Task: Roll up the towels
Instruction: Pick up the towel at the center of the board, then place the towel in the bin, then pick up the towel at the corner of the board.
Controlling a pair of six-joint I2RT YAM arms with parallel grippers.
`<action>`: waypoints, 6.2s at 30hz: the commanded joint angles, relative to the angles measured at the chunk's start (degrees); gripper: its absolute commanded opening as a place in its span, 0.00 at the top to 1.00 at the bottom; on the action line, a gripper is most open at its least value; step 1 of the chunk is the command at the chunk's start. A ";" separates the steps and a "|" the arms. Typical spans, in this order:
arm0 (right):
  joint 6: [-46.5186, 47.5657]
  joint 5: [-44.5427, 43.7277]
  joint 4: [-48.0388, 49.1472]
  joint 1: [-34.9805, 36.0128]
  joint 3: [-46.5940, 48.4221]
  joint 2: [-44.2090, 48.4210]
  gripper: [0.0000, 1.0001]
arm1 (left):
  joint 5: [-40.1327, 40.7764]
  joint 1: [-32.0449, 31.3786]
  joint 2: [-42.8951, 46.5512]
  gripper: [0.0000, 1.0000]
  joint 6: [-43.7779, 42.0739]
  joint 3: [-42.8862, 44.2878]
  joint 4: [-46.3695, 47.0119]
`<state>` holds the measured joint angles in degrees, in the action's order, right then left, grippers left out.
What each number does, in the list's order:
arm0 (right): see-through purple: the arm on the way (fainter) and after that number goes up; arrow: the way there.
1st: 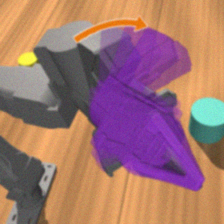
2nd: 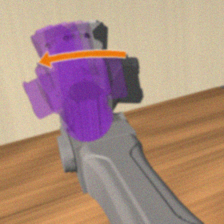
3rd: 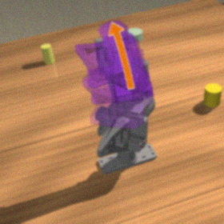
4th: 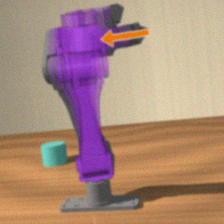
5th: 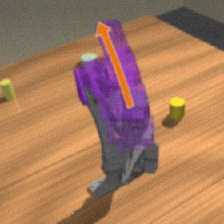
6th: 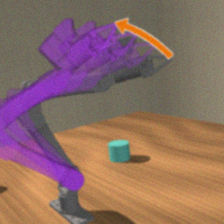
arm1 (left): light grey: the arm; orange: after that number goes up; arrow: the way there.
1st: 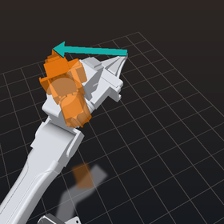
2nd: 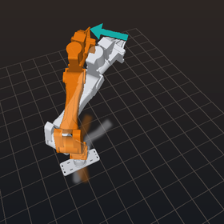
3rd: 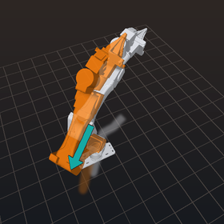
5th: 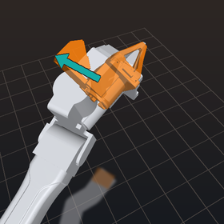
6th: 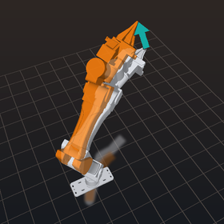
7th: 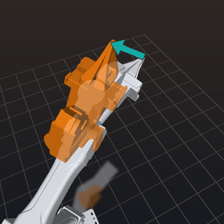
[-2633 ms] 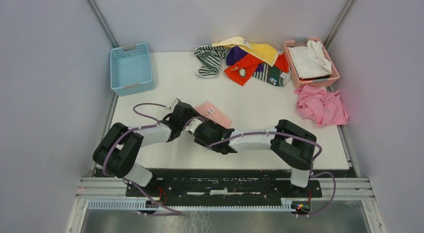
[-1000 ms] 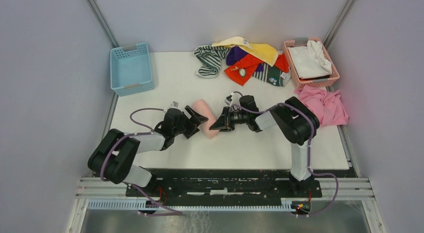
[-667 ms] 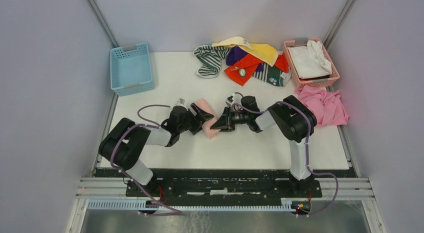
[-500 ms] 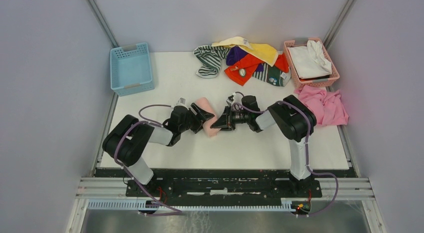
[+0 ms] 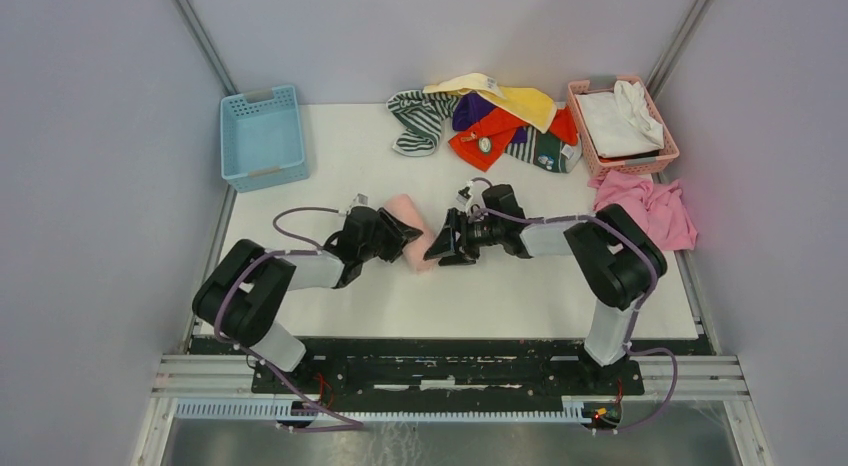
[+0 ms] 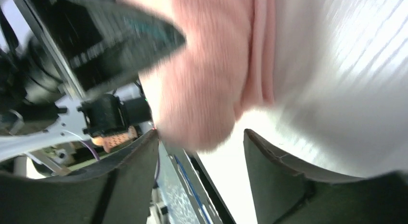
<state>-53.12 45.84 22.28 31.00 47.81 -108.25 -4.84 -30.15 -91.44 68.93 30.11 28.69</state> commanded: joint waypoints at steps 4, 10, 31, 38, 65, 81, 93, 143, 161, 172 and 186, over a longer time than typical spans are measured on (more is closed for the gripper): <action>18.39 -6.20 -26.24 0.43 1.67 14.60 0.12 | 6.50 8.95 8.96 0.70 -3.28 7.15 -15.08; 25.62 -14.84 -35.50 -0.62 1.65 21.79 0.00 | 12.26 19.37 13.67 0.71 -6.03 18.81 -25.62; 32.36 -19.52 -41.64 -2.87 6.58 15.30 0.00 | 28.04 38.54 -18.57 0.72 0.05 57.78 -24.90; 33.21 -18.62 -42.41 -3.57 7.49 12.36 0.00 | 29.78 40.88 -26.58 0.72 1.14 61.43 -25.11; 31.43 -17.98 -43.04 -3.57 8.49 11.88 0.00 | 28.87 47.57 -35.31 0.65 6.12 67.18 -57.50; 29.98 -16.04 -40.93 -3.65 6.46 13.57 0.00 | 32.16 50.46 -31.44 0.35 -10.05 68.00 -66.02; 30.59 -16.62 -41.08 -3.63 5.12 16.57 0.00 | 31.67 51.32 -28.89 0.13 -9.82 67.50 -67.85; 32.27 -49.78 -48.43 -5.76 16.54 24.17 0.00 | 1.96 37.76 7.67 0.01 -37.28 45.31 -57.08; 29.04 -45.56 -36.07 -20.81 47.34 -3.93 0.06 | 12.27 15.94 27.05 0.01 -52.44 29.68 -54.15; 36.89 -47.98 -39.20 -26.87 67.05 -21.78 0.15 | 17.33 14.86 24.01 0.01 -54.37 30.08 -55.05; 71.43 -55.17 -37.93 -25.80 69.01 -28.21 0.23 | 20.29 11.88 19.74 0.01 -54.86 30.54 -55.40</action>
<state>7.60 -5.19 -20.51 4.45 114.65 -135.41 13.65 -17.72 -70.37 16.75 59.92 -28.16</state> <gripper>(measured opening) 0.784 0.993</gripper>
